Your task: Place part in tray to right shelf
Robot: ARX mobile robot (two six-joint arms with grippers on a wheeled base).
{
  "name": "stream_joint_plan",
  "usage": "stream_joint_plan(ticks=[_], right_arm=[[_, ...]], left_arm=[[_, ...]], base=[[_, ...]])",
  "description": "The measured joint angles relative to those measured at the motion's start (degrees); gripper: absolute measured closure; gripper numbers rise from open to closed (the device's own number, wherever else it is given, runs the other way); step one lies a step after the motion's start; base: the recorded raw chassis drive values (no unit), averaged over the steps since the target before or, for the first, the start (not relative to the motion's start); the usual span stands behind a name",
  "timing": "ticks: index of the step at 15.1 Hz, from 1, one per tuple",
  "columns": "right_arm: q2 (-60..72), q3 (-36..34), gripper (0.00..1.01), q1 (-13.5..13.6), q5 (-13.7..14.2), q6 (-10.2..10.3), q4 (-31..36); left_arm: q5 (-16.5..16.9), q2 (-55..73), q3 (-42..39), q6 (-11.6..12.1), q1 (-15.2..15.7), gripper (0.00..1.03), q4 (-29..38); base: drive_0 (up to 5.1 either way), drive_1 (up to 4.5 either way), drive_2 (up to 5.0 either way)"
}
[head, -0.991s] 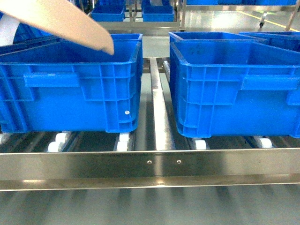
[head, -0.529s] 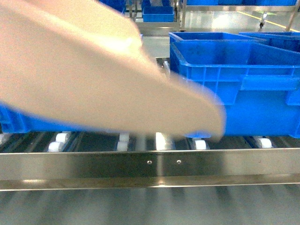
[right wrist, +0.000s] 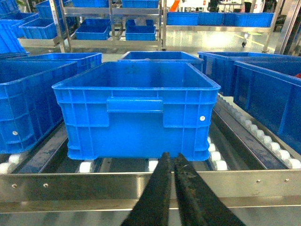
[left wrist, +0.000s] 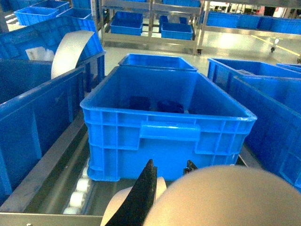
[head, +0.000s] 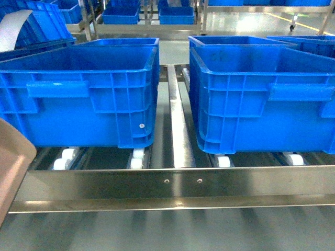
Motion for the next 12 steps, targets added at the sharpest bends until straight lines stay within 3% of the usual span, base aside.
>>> stream_joint_plan(ticks=[1,3,4,5,6,12], right_arm=[[-0.7,-0.2,0.99,0.0,0.0,0.0,-0.5],[-1.9,-1.0,0.99,0.0,0.0,0.2,-0.6],[-3.6,-2.1,0.99,0.0,0.0,0.2,-1.4],[-8.7,-2.1,0.99,0.0,-0.4,0.2,-8.8],[-13.0,-2.1,0.99,0.0,0.0,0.2,-10.1],[-12.9,-2.1,0.99,0.0,0.0,0.2,-10.7]], left_arm=[[1.0,-1.2,-1.3,0.3,0.5,0.90,0.4],[6.2,-3.9,-3.5,0.8,5.1,0.90,0.6],[5.7,-5.3,-4.5,1.0,5.5,0.90,0.5],[5.9,-7.4,-6.2,1.3,5.5,0.90,0.3],[5.8,-8.7,-7.0,1.4,5.4,0.90,0.0],[6.0,-16.2,-10.5,1.6,5.4,0.90,-3.4]], base=[[0.0,0.00,0.0],[0.0,0.00,0.0],[0.0,0.00,0.0],[0.0,0.00,0.0],[0.0,0.00,0.0],[0.0,0.00,0.0]])
